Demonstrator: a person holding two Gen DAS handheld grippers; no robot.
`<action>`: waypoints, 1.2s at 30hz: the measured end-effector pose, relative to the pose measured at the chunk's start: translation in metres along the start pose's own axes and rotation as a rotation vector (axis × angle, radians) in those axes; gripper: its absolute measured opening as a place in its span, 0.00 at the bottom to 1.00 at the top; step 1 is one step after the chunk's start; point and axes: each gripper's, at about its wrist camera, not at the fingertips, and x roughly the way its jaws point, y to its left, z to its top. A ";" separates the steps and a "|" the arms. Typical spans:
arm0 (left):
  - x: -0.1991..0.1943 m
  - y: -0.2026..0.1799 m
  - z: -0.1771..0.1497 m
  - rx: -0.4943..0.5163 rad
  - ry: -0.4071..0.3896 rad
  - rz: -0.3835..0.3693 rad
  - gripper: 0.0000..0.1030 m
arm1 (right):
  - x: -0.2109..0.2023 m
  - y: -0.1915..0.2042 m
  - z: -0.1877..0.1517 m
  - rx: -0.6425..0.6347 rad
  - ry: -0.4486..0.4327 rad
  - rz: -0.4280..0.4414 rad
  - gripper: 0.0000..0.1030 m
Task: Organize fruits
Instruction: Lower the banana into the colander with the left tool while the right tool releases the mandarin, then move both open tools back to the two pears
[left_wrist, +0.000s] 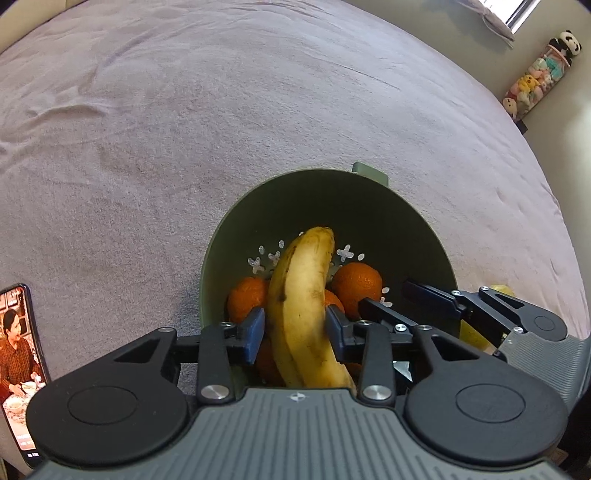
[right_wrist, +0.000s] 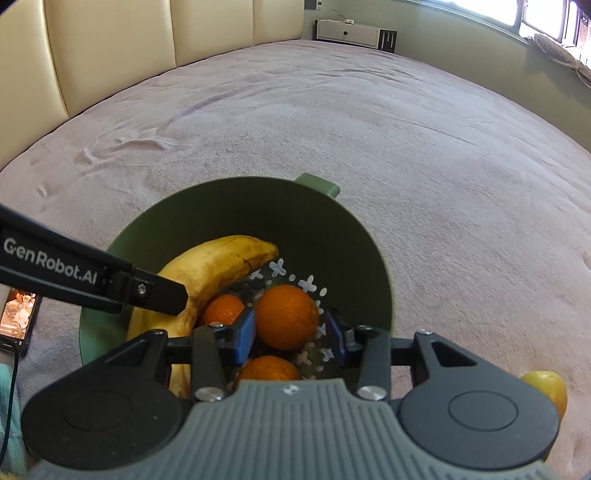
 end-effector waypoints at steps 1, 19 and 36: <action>0.000 -0.002 0.000 0.010 -0.002 0.010 0.41 | -0.001 0.000 0.000 0.003 0.000 0.001 0.38; -0.023 -0.063 -0.012 0.187 -0.166 0.024 0.56 | -0.076 -0.036 -0.010 0.105 -0.111 -0.089 0.55; -0.009 -0.139 -0.042 0.426 -0.195 -0.045 0.57 | -0.109 -0.106 -0.069 0.290 -0.053 -0.251 0.58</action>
